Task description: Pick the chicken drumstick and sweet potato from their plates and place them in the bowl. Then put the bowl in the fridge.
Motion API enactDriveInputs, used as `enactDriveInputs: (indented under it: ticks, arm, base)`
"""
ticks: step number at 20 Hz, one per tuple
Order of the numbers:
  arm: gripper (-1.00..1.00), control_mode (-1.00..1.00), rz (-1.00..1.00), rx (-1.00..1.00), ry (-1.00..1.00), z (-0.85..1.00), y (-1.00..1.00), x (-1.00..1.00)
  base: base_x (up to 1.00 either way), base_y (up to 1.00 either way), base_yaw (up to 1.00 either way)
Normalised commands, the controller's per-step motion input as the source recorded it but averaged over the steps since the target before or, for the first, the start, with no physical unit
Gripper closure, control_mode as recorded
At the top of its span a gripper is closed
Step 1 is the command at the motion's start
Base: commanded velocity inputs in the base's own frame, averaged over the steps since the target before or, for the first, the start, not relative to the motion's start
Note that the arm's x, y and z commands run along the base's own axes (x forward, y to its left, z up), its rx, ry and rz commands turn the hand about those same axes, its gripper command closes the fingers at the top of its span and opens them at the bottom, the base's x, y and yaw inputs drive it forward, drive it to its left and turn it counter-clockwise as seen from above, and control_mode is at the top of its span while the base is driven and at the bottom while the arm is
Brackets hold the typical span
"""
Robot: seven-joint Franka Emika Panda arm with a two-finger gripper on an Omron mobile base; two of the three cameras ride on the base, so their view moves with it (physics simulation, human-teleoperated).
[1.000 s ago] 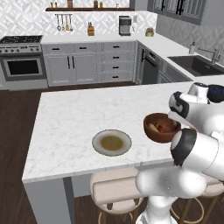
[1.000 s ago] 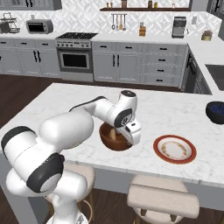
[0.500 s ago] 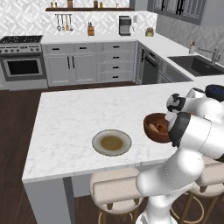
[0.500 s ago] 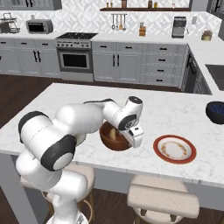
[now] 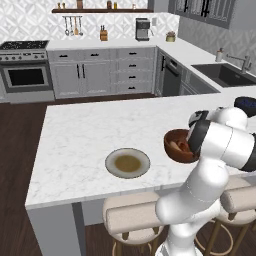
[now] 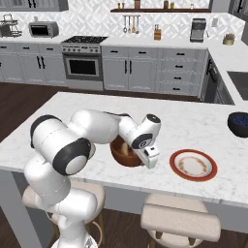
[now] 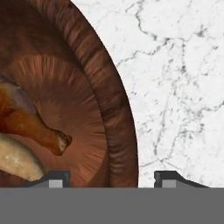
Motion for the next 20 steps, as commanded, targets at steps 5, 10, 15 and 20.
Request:
enactDriveInputs:
  ticks: [5, 10, 15, 20]
  arm:
    - [1.00, -1.00, -0.01, -0.08, 0.00, -0.18, 0.59, 0.00]
    - [1.00, -1.00, -0.15, -0.13, 0.03, 0.32, 0.52, -0.24]
    - [1.00, -1.00, -0.17, -0.01, 0.00, 0.83, 0.16, -0.69]
    - [1.00, -1.00, -0.05, 0.08, -0.05, 0.83, 0.46, -0.77]
  base:
    - [0.00, 0.00, 0.00]
    - [0.00, 0.00, 0.00]
    - [0.00, 0.00, 0.00]
    - [0.00, 0.00, 0.00]
